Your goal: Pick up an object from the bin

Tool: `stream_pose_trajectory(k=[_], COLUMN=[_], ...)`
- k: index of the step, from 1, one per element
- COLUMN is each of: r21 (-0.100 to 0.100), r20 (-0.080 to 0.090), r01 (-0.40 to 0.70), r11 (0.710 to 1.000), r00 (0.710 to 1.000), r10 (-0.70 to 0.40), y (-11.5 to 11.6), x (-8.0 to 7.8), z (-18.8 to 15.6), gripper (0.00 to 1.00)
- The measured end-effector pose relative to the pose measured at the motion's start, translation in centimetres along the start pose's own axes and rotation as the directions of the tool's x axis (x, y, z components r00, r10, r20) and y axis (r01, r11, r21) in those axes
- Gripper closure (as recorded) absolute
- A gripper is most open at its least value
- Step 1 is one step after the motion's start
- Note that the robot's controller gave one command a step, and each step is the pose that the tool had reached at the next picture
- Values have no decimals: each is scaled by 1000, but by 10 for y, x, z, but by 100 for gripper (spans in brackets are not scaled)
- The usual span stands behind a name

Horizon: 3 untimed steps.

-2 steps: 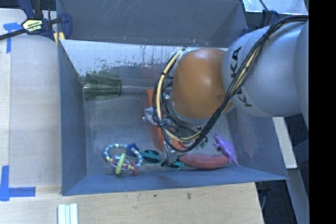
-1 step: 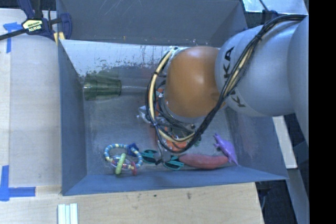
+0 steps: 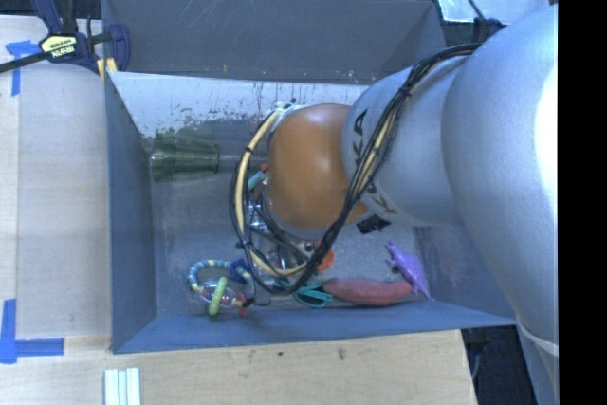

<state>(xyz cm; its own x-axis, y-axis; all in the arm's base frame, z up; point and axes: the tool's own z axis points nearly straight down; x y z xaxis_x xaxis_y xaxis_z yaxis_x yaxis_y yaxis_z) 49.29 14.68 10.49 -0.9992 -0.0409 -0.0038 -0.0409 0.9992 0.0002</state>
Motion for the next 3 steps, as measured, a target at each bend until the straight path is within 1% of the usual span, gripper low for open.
stream_pose_trajectory(k=[1, 3], r21=[0, 0], r20=[6, 7], r01=[252, 251], r11=[968, 968], r00=[968, 968], r10=[-252, -251], y=[23, 23], x=[-6, -5], z=[34, 31], gripper=[100, 100])
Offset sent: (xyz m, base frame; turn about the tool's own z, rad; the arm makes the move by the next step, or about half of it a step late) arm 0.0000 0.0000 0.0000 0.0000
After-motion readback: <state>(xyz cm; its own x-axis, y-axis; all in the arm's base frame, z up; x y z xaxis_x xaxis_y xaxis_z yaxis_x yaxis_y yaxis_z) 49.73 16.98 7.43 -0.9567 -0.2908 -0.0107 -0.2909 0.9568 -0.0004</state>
